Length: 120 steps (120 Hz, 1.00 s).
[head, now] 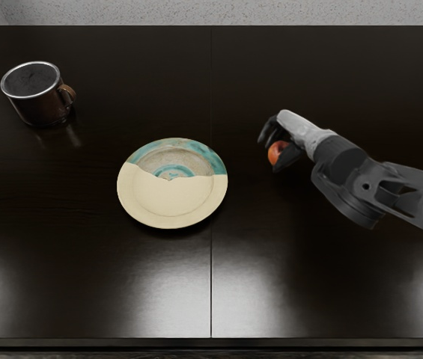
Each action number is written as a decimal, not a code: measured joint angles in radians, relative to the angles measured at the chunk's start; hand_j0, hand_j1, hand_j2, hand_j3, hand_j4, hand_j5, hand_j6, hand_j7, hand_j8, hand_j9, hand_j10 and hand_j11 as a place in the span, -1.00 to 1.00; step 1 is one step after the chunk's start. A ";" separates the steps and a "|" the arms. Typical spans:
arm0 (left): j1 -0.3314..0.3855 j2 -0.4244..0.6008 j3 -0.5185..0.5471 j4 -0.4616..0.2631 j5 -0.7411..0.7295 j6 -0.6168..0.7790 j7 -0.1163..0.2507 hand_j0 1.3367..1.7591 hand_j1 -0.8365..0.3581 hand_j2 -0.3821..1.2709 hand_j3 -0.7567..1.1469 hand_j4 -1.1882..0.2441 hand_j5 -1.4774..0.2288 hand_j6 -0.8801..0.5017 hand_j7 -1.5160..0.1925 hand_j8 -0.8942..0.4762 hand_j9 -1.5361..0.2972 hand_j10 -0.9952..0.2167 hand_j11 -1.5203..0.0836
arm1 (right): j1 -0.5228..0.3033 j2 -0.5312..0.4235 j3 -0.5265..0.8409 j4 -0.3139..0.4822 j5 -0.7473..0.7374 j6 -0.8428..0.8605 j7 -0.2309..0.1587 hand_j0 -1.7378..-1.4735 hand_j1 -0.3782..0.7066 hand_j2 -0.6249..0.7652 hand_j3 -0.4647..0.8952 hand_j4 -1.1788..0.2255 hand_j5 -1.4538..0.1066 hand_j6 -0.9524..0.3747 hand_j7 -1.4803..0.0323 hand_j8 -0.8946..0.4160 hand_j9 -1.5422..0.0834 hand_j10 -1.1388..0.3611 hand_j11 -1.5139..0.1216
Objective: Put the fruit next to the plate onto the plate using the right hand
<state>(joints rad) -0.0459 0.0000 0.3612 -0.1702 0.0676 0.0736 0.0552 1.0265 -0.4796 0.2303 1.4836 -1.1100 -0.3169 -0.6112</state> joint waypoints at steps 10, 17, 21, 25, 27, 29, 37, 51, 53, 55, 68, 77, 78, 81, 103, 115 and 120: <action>0.001 0.000 0.000 0.000 0.000 0.000 0.000 0.52 0.52 -0.48 -0.20 0.33 0.38 -0.06 0.42 -0.04 0.34 0.26 0.52 | 0.010 0.024 0.000 0.002 0.002 0.002 0.000 -0.39 0.19 0.39 -0.32 -0.28 -0.29 -0.60 -0.22 -0.40 -0.20 -0.23 -0.24; 0.001 0.000 0.000 0.000 0.000 0.000 0.000 0.52 0.52 -0.48 -0.20 0.33 0.38 -0.06 0.42 -0.04 0.34 0.26 0.52 | 0.017 0.041 0.000 0.003 0.003 0.003 0.000 -0.39 0.20 0.41 -0.32 -0.28 -0.30 -0.60 -0.22 -0.40 -0.20 -0.24 -0.24; 0.001 0.000 0.000 0.000 0.000 0.000 0.000 0.52 0.52 -0.48 -0.20 0.33 0.38 -0.06 0.42 -0.04 0.34 0.26 0.52 | 0.022 0.053 -0.001 0.004 0.004 0.003 0.000 -0.39 0.20 0.43 -0.32 -0.28 -0.30 -0.59 -0.22 -0.40 -0.20 -0.24 -0.24; 0.001 0.000 0.000 0.000 0.000 0.000 0.000 0.52 0.52 -0.48 -0.20 0.33 0.38 -0.06 0.42 -0.04 0.34 0.26 0.52 | 0.027 0.065 -0.001 0.004 0.004 0.003 0.000 -0.39 0.21 0.44 -0.32 -0.28 -0.30 -0.59 -0.22 -0.40 -0.20 -0.24 -0.24; 0.001 0.000 0.000 0.000 0.000 0.000 0.000 0.52 0.52 -0.48 -0.20 0.33 0.38 -0.06 0.42 -0.04 0.34 0.26 0.52 | 0.029 0.071 -0.001 0.004 0.005 0.004 0.000 -0.39 0.21 0.45 -0.32 -0.28 -0.30 -0.59 -0.22 -0.40 -0.20 -0.24 -0.24; 0.001 0.000 0.000 0.000 0.000 0.000 0.000 0.52 0.52 -0.48 -0.20 0.33 0.38 -0.06 0.42 -0.04 0.34 0.26 0.52 | 0.030 0.077 -0.001 0.004 0.005 0.004 0.000 -0.39 0.22 0.46 -0.32 -0.27 -0.30 -0.59 -0.22 -0.40 -0.20 -0.24 -0.24; 0.001 0.000 0.000 0.000 0.000 0.000 0.000 0.52 0.52 -0.48 -0.20 0.33 0.38 -0.06 0.42 -0.04 0.34 0.26 0.52 | 0.039 0.098 -0.001 0.004 0.006 0.004 0.000 -0.40 0.24 0.51 -0.32 -0.27 -0.31 -0.59 -0.22 -0.41 -0.20 -0.25 -0.23; 0.000 0.000 0.000 0.000 0.000 0.000 0.000 0.52 0.52 -0.48 -0.20 0.33 0.38 -0.06 0.42 -0.04 0.34 0.26 0.52 | 0.048 0.135 -0.001 0.003 0.007 0.005 0.000 -0.40 0.28 0.56 -0.32 -0.26 -0.31 -0.59 -0.21 -0.40 -0.20 -0.24 -0.23; 0.000 0.000 0.000 0.000 0.000 0.000 0.000 0.52 0.52 -0.48 -0.20 0.33 0.38 -0.06 0.42 -0.04 0.34 0.26 0.52 | 0.049 0.139 -0.001 0.003 0.007 0.005 0.000 -0.40 0.28 0.56 -0.32 -0.26 -0.31 -0.59 -0.21 -0.39 -0.20 -0.24 -0.23; 0.000 0.000 0.000 0.000 0.000 0.000 0.000 0.52 0.52 -0.48 -0.20 0.33 0.38 -0.06 0.42 -0.04 0.34 0.26 0.52 | 0.049 0.143 -0.001 0.002 0.007 0.005 0.000 -0.40 0.27 0.54 -0.32 -0.26 -0.31 -0.59 -0.21 -0.39 -0.20 -0.24 -0.23; 0.001 0.000 0.000 0.000 0.000 0.000 0.000 0.52 0.52 -0.48 -0.20 0.33 0.38 -0.06 0.42 -0.04 0.34 0.26 0.52 | 0.057 0.171 -0.001 0.000 0.004 0.011 0.000 -0.40 0.28 0.53 -0.32 -0.27 -0.30 -0.58 -0.21 -0.40 -0.19 -0.24 -0.22; 0.000 0.000 0.000 0.000 0.000 0.000 0.000 0.52 0.52 -0.48 -0.20 0.33 0.38 -0.06 0.42 -0.04 0.34 0.26 0.52 | 0.062 0.198 -0.001 -0.001 0.003 0.013 0.000 -0.40 0.27 0.53 -0.32 -0.27 -0.29 -0.58 -0.21 -0.41 -0.19 -0.24 -0.22; 0.000 0.000 0.000 0.000 0.000 0.000 0.000 0.52 0.52 -0.48 -0.20 0.33 0.38 -0.06 0.42 -0.04 0.34 0.26 0.52 | 0.062 0.201 -0.001 -0.002 0.003 0.014 0.000 -0.40 0.27 0.53 -0.32 -0.27 -0.29 -0.58 -0.21 -0.41 -0.19 -0.24 -0.22; 0.000 0.000 0.000 0.000 0.000 0.000 0.000 0.52 0.52 -0.48 -0.20 0.33 0.38 -0.06 0.42 -0.04 0.34 0.26 0.52 | 0.064 0.210 -0.001 -0.002 0.003 0.015 0.000 -0.40 0.27 0.53 -0.32 -0.27 -0.29 -0.58 -0.21 -0.41 -0.19 -0.24 -0.22; 0.001 0.000 0.000 0.000 0.000 0.000 0.000 0.52 0.52 -0.48 -0.20 0.33 0.38 -0.06 0.42 -0.04 0.34 0.26 0.52 | 0.072 0.274 -0.003 -0.017 0.004 0.022 0.000 -0.40 0.28 0.54 -0.32 -0.27 -0.28 -0.58 -0.20 -0.41 -0.18 -0.24 -0.22; 0.001 0.000 0.000 0.000 0.000 0.000 0.000 0.52 0.52 -0.48 -0.20 0.33 0.38 -0.06 0.42 -0.04 0.34 0.26 0.52 | 0.066 0.306 -0.010 -0.035 0.001 0.022 0.000 -0.39 0.28 0.52 -0.32 -0.27 -0.27 -0.58 -0.20 -0.42 -0.18 -0.24 -0.22; 0.001 0.000 0.000 0.000 0.000 0.000 0.000 0.52 0.52 -0.48 -0.20 0.33 0.38 -0.06 0.42 -0.04 0.34 0.26 0.52 | 0.064 0.322 -0.020 -0.048 0.001 0.022 0.000 -0.40 0.27 0.52 -0.32 -0.27 -0.27 -0.58 -0.20 -0.41 -0.18 -0.24 -0.22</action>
<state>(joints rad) -0.0451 0.0000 0.3613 -0.1703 0.0675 0.0736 0.0552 1.0903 -0.1572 0.2107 1.4358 -1.1091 -0.2947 -0.6114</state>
